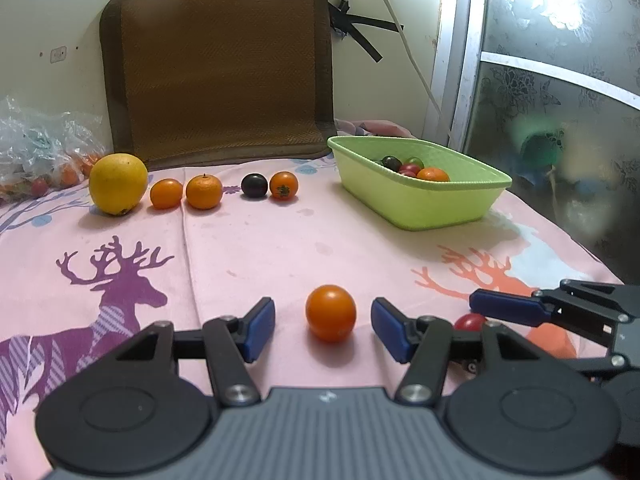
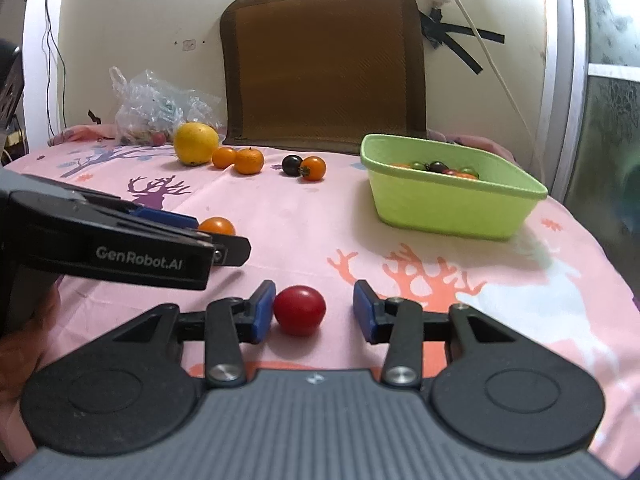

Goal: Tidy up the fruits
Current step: 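Hold both tomatoes and move them toward the green basket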

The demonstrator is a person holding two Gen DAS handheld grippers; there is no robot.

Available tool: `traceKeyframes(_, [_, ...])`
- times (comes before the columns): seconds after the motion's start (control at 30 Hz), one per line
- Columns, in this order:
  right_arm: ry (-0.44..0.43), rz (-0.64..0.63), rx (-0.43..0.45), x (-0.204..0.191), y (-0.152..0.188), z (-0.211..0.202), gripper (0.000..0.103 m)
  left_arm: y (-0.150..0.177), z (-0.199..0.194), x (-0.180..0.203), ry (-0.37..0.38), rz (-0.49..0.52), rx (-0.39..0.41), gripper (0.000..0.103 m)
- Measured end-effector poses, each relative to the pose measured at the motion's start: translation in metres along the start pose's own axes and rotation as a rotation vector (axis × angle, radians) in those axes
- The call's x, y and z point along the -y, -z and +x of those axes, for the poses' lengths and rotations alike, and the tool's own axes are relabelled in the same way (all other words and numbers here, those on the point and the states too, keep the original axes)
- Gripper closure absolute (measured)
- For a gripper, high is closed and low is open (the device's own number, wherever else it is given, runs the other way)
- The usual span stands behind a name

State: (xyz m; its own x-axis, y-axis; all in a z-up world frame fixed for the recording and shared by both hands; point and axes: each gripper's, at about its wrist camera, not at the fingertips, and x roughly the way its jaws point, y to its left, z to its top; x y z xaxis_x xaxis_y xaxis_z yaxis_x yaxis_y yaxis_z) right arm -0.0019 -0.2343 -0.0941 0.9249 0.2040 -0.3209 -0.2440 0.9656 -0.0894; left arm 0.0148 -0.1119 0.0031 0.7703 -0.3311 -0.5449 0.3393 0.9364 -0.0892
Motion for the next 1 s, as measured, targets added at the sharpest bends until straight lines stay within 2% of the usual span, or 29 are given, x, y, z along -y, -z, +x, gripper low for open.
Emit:
traceKeyframes(0.3, [0.010,-0.011,0.000,-0.003,0.002,-0.003,0.057,0.000,-0.002,-0.004,0.023,-0.028,0.013,0.048])
traceKeyframes(0.5, [0.022,-0.017,-0.003,-0.006,0.000,-0.001,0.056,0.002,-0.011,-0.011,0.061,-0.066,0.066,0.047])
traceKeyframes(0.77, [0.013,-0.015,-0.004,-0.005,0.001,-0.003,0.056,0.000,-0.005,-0.006,0.077,-0.039,0.030,0.047])
traceKeyframes(1.0, [0.025,-0.092,0.030,-0.018,0.010,-0.014,0.056,0.001,-0.007,-0.006,0.079,-0.040,0.038,0.049])
